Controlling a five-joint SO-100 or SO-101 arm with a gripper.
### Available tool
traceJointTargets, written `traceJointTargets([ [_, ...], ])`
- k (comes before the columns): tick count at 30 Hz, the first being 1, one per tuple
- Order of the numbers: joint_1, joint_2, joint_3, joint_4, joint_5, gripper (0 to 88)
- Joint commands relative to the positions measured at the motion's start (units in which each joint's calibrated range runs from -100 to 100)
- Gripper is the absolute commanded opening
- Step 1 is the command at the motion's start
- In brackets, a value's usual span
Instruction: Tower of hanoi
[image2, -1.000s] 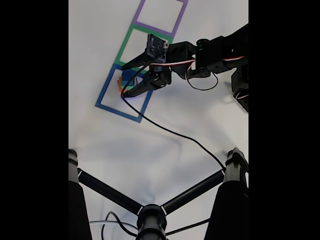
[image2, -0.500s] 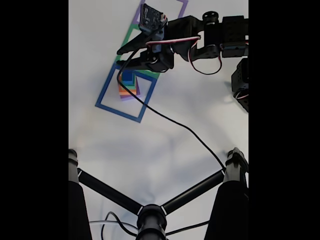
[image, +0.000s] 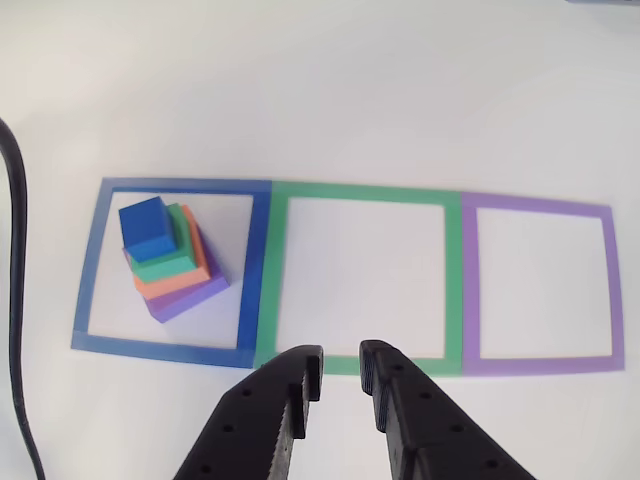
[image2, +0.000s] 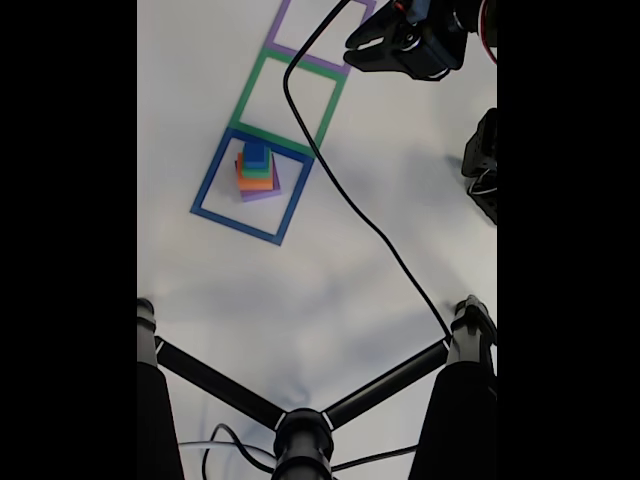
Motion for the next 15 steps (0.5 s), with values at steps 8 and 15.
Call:
traceJointTargets([
  [8,10.07,-15.9,26.25,-17.09,-11.55,0.0],
  [15,12.44,-27.59,44.88,-25.1,-45.55,0.0],
])
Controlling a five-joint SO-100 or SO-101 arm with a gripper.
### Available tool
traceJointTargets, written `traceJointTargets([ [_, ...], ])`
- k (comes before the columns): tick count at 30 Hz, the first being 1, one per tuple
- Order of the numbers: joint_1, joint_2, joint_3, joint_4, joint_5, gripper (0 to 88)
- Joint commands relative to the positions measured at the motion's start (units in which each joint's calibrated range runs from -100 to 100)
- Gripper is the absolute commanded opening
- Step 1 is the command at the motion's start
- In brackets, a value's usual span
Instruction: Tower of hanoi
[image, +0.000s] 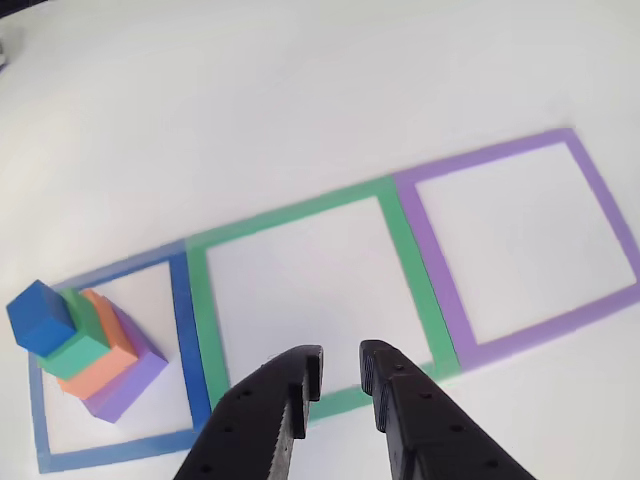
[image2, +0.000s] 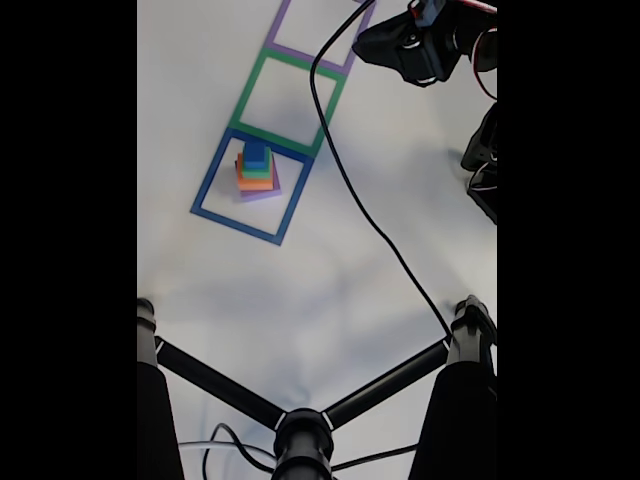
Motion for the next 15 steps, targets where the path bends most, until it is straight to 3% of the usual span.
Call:
traceJointTargets([
  [1,1.82,-8.71,9.75,-2.8,-22.76,0.0],
  [2,1.82,-9.75,11.84,-3.61,-26.99,0.0],
  [4,2.05,-11.76,15.84,-5.63,-46.11,0.0],
  [5,2.28,-12.88,18.2,-7.25,-58.98,0.0],
  [9,2.43,-17.61,25.92,-11.14,-88.94,0.0],
  [11,2.43,-20.17,28.1,-10.57,-99.97,0.0],
  [15,1.9,-23.94,32.37,-10.97,-114.31,0.0],
])
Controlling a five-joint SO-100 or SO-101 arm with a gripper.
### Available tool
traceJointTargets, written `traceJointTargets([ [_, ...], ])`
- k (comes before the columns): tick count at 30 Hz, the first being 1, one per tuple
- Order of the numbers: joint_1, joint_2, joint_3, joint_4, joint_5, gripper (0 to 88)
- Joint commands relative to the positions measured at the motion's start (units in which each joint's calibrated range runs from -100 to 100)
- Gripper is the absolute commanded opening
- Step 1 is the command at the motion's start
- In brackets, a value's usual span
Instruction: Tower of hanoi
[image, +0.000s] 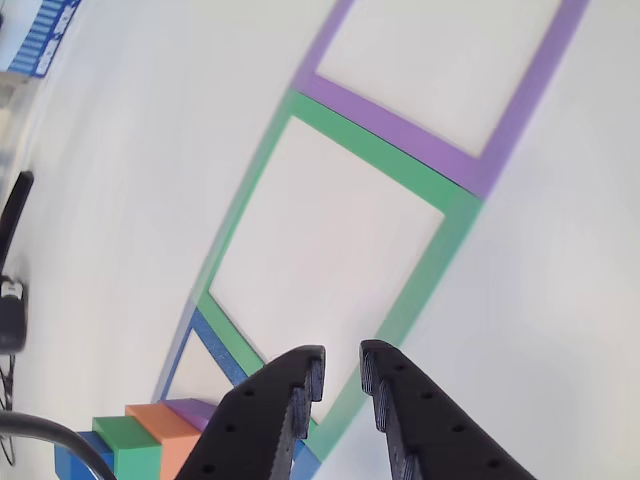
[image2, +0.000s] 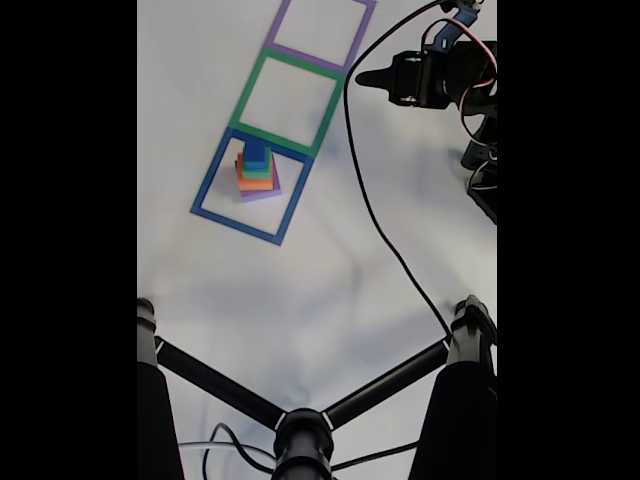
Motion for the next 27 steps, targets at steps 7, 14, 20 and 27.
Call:
traceJointTargets([
  [7,-0.27,-5.38,8.08,-1.39,-27.03,0.0],
  [14,-2.41,-5.46,8.17,5.49,-51.48,0.0],
  [20,-1.49,-5.46,8.17,12.05,-59.57,0.0],
  [27,-2.25,-5.46,8.17,11.88,-67.47,0.0],
])
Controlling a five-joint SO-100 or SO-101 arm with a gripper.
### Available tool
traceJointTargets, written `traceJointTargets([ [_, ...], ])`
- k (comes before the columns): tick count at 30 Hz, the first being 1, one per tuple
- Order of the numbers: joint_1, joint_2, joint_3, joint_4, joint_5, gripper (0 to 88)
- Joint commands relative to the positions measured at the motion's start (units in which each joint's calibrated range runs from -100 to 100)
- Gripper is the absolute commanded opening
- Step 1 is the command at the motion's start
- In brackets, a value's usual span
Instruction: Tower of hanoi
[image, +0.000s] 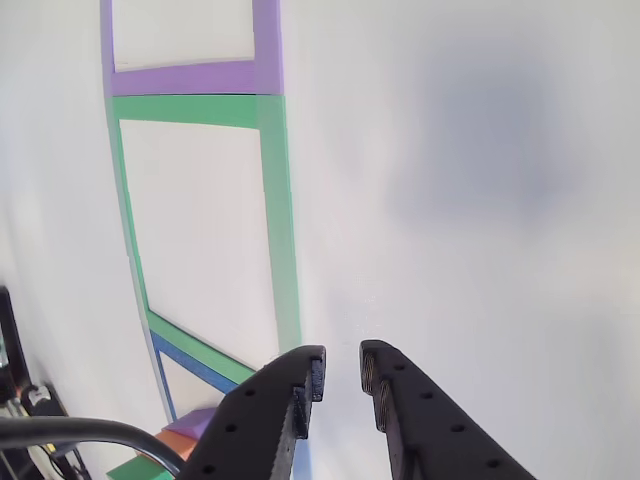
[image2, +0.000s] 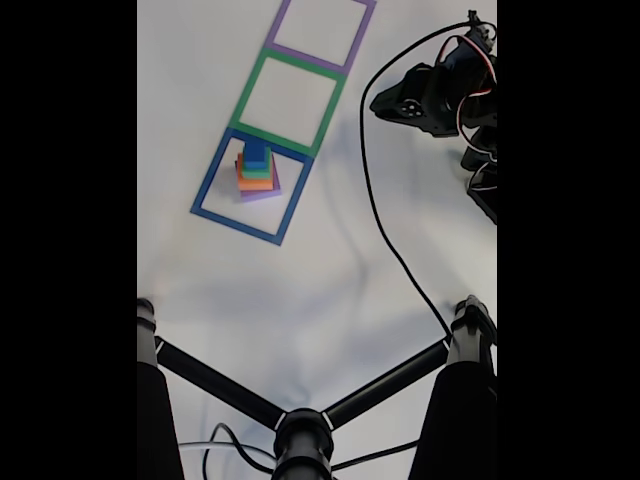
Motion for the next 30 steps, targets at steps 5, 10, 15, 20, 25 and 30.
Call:
traceJointTargets([
  [5,0.78,-0.76,0.52,0.17,-5.68,0.0],
  [10,0.85,-0.76,0.52,0.25,-5.68,0.0],
  [15,0.85,-0.76,0.52,0.25,-5.68,0.0],
  [20,0.85,-0.76,0.52,0.25,-5.68,0.1],
  [25,0.85,-0.76,0.52,0.25,-5.68,0.1],
  [30,1.24,-0.76,0.52,0.25,-5.68,0.1],
])
